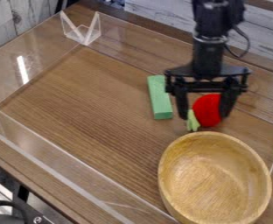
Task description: Move the red object to the left side of the table
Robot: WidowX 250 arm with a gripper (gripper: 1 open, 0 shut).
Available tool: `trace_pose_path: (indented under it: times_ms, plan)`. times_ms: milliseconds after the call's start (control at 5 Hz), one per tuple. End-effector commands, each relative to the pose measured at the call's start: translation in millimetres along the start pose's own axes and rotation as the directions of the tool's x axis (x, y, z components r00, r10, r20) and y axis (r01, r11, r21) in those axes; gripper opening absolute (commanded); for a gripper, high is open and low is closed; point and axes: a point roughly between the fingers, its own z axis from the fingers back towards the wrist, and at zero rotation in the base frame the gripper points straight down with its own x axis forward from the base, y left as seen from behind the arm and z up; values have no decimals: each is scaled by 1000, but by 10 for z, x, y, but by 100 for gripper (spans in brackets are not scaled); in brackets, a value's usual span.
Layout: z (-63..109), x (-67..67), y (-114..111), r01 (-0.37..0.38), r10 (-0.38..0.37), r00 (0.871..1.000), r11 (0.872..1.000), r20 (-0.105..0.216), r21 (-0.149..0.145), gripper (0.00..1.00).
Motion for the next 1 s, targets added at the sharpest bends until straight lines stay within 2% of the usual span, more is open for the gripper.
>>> trace_pose_path:
  times_ms: [0, 200, 600, 800]
  plan:
    - [186, 36, -231, 1, 2, 999, 998, 52, -57, 100]
    - [201, 30, -221, -36, 40, 997, 998, 66, -58, 100]
    - [210, 124, -239, -78, 83, 992, 995, 92, -60, 100]
    - [282, 141, -241, -57, 62, 993, 997, 99, -52, 100]
